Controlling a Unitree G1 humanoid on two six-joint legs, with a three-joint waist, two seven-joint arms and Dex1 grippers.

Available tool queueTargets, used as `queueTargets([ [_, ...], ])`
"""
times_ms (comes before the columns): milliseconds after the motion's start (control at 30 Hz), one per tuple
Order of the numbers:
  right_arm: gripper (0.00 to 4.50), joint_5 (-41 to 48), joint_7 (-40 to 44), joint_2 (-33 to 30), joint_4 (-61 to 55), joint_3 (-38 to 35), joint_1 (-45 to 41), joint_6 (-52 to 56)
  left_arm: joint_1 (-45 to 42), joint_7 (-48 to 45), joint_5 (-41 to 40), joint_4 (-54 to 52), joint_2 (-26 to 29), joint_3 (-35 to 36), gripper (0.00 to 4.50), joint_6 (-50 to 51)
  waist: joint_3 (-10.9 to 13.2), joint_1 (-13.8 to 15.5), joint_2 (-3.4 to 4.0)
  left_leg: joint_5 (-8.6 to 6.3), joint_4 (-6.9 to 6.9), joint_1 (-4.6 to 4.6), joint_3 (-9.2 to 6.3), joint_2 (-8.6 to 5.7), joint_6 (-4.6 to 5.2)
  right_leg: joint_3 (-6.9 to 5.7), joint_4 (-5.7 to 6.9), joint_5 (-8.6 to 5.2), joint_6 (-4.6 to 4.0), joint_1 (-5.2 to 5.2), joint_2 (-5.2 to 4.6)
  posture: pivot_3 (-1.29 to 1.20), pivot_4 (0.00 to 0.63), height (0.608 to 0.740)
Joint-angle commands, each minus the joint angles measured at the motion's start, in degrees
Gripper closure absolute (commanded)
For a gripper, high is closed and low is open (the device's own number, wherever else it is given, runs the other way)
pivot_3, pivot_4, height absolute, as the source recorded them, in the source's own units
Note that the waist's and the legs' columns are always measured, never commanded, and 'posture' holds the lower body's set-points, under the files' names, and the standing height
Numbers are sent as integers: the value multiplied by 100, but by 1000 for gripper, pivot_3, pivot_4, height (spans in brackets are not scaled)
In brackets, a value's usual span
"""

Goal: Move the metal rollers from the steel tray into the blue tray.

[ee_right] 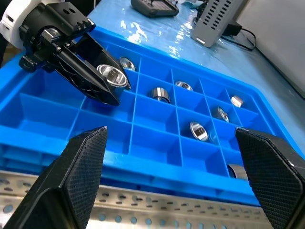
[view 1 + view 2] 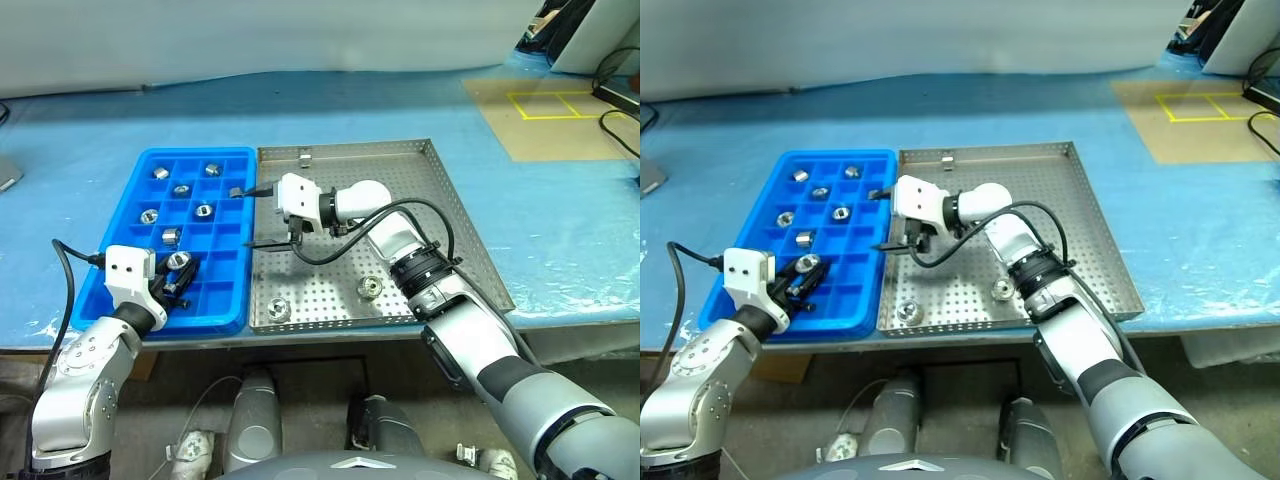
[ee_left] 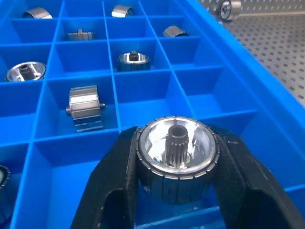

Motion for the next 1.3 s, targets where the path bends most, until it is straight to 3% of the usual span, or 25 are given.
queueTargets([
  [33,0,20,-70,-1,-227,-92,27,-49,10,-47,84,74,147,-6,2765,-169,0,-4,0,0,0,0,0,0,0,0,0,0,0,0,0,349,150,740],
  [133,0,16,-170,-7,-277,-109,64,-11,-83,-181,72,261,239,-102,2765,-248,-1,-12,2,0,0,1,0,0,-1,0,2,0,0,0,0,331,150,740],
  [300,0,14,-260,-88,-433,-124,174,85,-217,-272,76,214,346,-272,1173,-161,-1,-14,2,1,4,4,1,-4,-1,3,10,0,0,1,-3,308,150,740],
  [567,0,105,-100,-671,-974,-239,487,384,-742,-823,-512,-137,822,-345,1173,310,-1,-45,1,5,13,7,1,-2,-8,3,31,0,0,0,-1,234,150,740],
  [867,0,372,840,-2203,-2536,-303,1567,1184,-924,-2363,-929,-324,1730,-1214,1173,311,-2,-176,0,9,13,13,5,-2,-13,9,31,0,0,1,3,154,150,740],
  [1067,0,210,689,-2464,-2880,-288,1985,1352,-1437,-2490,-685,99,1607,-1850,1173,234,-2,-342,1,14,13,40,13,-4,-21,24,51,0,0,7,3,112,150,740],
  [1300,0,133,477,-2481,-3200,-232,2461,1676,-1601,-2323,-735,139,1478,-1954,1173,411,-2,-445,1,14,12,41,18,-5,-20,27,48,0,-1,10,3,81,150,740],
])
